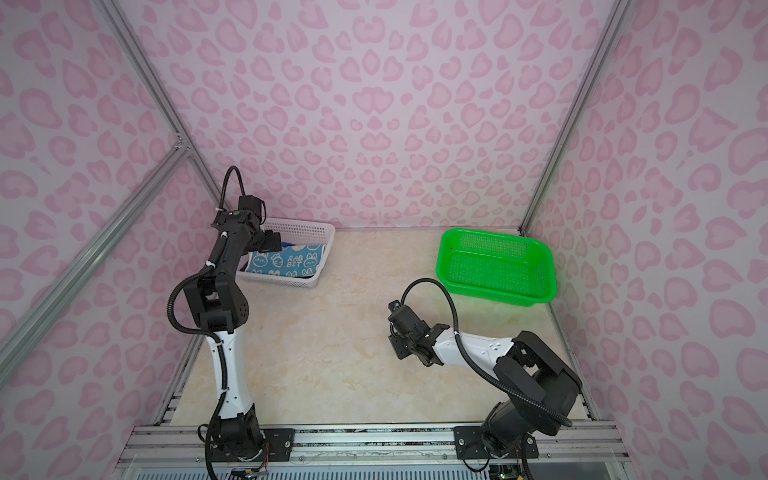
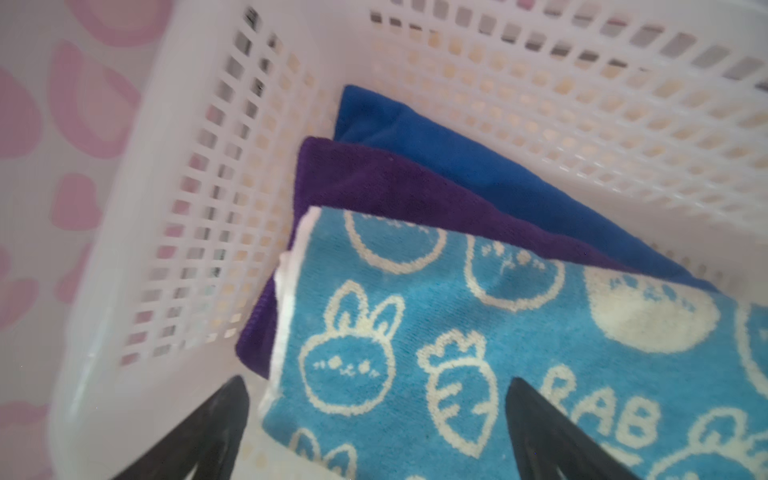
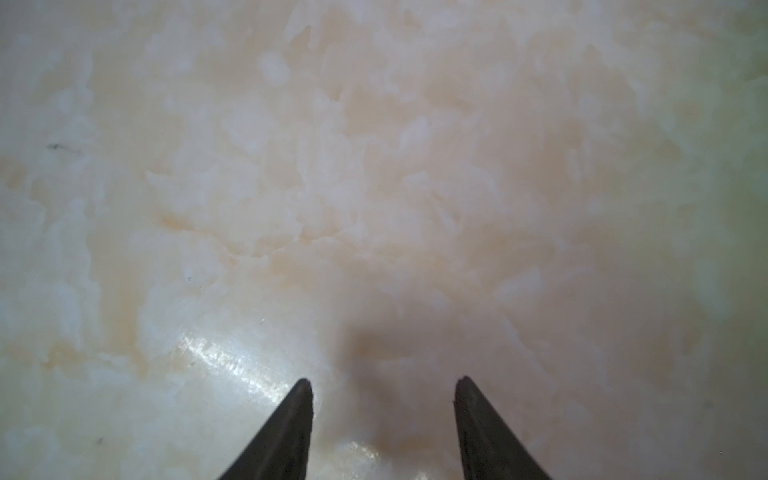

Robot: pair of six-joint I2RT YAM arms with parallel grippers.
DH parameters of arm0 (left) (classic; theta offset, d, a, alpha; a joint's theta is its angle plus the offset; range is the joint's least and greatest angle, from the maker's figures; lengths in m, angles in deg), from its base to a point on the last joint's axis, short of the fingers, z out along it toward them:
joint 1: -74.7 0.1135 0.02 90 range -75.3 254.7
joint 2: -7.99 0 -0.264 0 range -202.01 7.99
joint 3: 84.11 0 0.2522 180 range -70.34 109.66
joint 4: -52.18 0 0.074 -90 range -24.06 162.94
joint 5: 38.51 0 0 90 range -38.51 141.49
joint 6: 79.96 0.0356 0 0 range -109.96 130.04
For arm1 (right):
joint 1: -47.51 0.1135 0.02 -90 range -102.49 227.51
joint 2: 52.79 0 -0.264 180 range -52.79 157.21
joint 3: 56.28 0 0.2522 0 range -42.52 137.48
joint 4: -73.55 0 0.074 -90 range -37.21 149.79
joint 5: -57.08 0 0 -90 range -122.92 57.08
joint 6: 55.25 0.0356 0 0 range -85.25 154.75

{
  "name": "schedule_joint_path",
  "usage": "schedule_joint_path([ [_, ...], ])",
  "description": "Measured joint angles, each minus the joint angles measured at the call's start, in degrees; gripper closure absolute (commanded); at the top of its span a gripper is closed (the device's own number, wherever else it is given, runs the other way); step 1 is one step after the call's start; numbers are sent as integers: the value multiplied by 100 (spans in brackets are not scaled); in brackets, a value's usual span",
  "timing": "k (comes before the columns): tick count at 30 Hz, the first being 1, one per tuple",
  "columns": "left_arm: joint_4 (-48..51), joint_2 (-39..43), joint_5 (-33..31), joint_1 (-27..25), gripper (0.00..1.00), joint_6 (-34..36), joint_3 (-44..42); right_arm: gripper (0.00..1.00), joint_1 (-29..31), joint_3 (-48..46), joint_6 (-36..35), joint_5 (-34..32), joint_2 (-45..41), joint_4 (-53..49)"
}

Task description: Fold and stack the towels

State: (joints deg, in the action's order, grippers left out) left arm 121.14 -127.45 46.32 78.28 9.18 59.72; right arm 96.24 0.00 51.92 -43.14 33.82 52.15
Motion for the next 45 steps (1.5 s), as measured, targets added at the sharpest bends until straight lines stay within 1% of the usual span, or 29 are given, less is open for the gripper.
schedule_joint_path([
  [1,-109,107,101,-13,2,-63,-284,44,-2,22,-37,-37,-42,-26],
  [3,-507,415,280,-52,2,-116,-1117,43,-37,42,-153,-157,-170,-114],
  [6,-1025,807,385,-177,2,-164,-2118,43,-155,17,-256,-282,-407,-225],
  [11,-1639,1519,520,-295,2,-260,-3202,43,-422,-225,-409,-402,-807,-302],
  [14,-1829,2057,509,-289,2,-356,-3532,43,-562,-356,-483,-437,-1038,-337],
  [20,-2085,3532,496,-321,2,-396,-3578,43,-754,-625,-544,-470,-1480,-391],
  [24,-2350,3738,490,-367,2,-415,-3720,43,-966,-752,-538,-450,-1838,-420],
  [27,-2358,3936,435,-455,2,-417,-4275,42,-1161,-756,-522,-481,-2175,-496],
  [28,-2420,4098,404,-501,2,-417,-4527,42,-1228,-756,-525,-483,-2282,-533],
  [30,-2651,4686,376,-671,2,-409,-5331,41,-1438,-756,-577,-535,-2573,-614],
  [33,-3123,5608,289,-940,2,-389,-6511,37,-1891,-826,-741,-601,-2973,-566],
  [36,-3659,6535,120,-1132,2,-400,-7702,34,-2535,-992,-942,-573,-3224,-328],
  [39,-4433,7394,-142,-1368,2,-417,-8863,28,-3136,-1235,-1213,-439,-3169,162],
  [41,-4935,7836,-308,-1456,2,-420,-9551,24,-3464,-1392,-1412,-256,-2916,584],
  [43,-5431,8091,-610,-1456,2,-417,-10078,18,-3720,-1519,-1561,-92,-2516,1034],
  [44,-5619,8131,-761,-1456,2,-415,-10229,11,-3797,-1558,-1633,-48,-2306,1257],
  [45,-5831,8122,-890,-1458,2,-387,-10351,1,-3871,-1602,-1663,28,-2070,1561],
])
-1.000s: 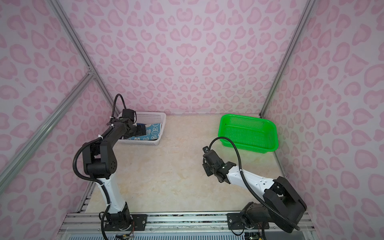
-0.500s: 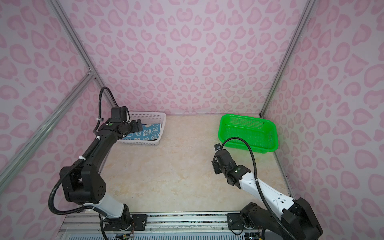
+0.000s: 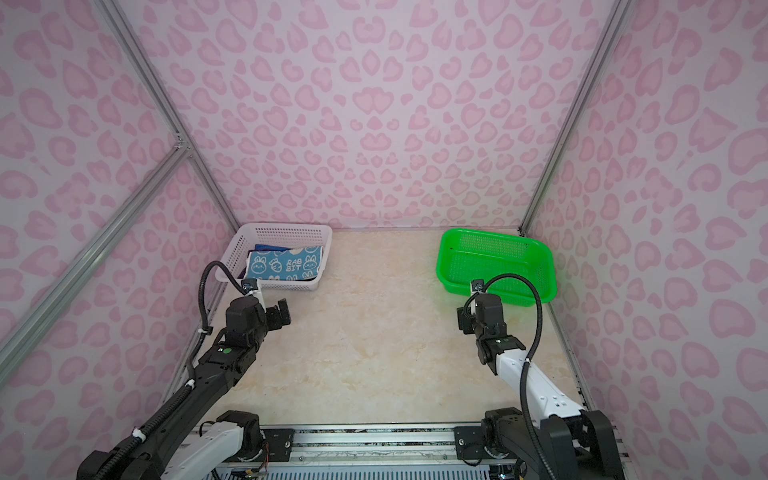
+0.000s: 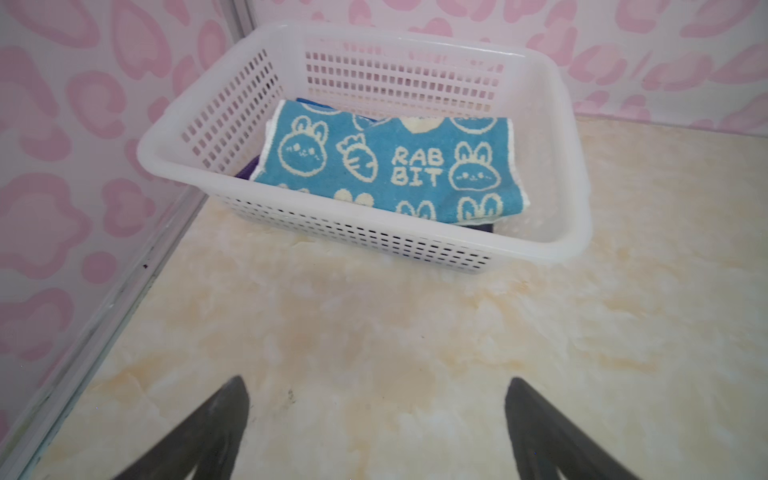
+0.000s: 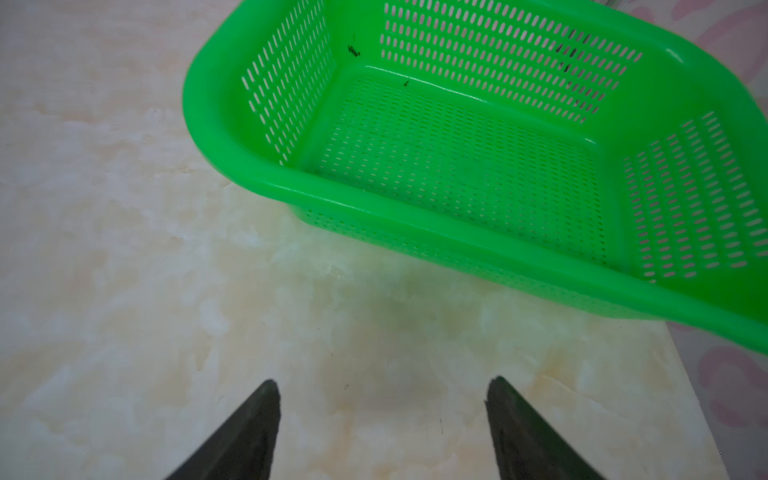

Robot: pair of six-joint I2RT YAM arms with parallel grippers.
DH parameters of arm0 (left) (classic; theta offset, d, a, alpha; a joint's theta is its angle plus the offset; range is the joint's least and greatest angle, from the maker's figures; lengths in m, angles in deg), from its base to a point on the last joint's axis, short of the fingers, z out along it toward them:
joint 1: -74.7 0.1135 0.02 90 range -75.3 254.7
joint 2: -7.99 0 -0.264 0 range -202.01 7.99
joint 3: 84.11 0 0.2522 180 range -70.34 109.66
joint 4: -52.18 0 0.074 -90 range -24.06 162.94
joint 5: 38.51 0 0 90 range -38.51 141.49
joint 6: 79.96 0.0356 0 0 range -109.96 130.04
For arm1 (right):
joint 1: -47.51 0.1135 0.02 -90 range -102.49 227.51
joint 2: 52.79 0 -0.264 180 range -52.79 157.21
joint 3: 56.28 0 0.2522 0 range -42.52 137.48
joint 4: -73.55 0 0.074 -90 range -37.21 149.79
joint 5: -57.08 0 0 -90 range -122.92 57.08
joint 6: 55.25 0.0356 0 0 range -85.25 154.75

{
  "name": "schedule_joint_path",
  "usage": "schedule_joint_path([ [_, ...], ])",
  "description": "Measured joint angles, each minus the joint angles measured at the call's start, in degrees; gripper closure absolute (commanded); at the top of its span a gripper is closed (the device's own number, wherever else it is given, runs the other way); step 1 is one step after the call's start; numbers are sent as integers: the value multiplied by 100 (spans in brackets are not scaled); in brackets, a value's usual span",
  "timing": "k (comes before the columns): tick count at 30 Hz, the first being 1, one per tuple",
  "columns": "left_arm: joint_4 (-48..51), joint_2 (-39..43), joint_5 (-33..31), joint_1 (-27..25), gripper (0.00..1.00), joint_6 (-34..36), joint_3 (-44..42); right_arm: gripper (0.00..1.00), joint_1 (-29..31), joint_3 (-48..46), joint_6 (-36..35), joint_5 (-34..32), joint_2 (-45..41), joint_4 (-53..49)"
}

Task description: Fold and stack the towels

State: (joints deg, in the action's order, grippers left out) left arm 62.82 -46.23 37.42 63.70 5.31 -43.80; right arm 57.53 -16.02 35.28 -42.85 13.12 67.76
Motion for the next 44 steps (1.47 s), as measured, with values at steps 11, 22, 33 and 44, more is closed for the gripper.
schedule_joint_path([
  [11,-2634,-1335,-695,184,2,476,-658,0,-293,-551,-330,442,2240,3644],
  [22,-4428,-3314,-109,743,1,326,-625,1,-319,-424,-330,433,2356,4212],
  [33,-4365,-3486,210,981,2,37,-256,0,-345,-417,-271,256,2371,4207],
  [44,-4273,-3488,459,1073,2,31,-188,0,-291,-417,-273,216,2371,4210],
])
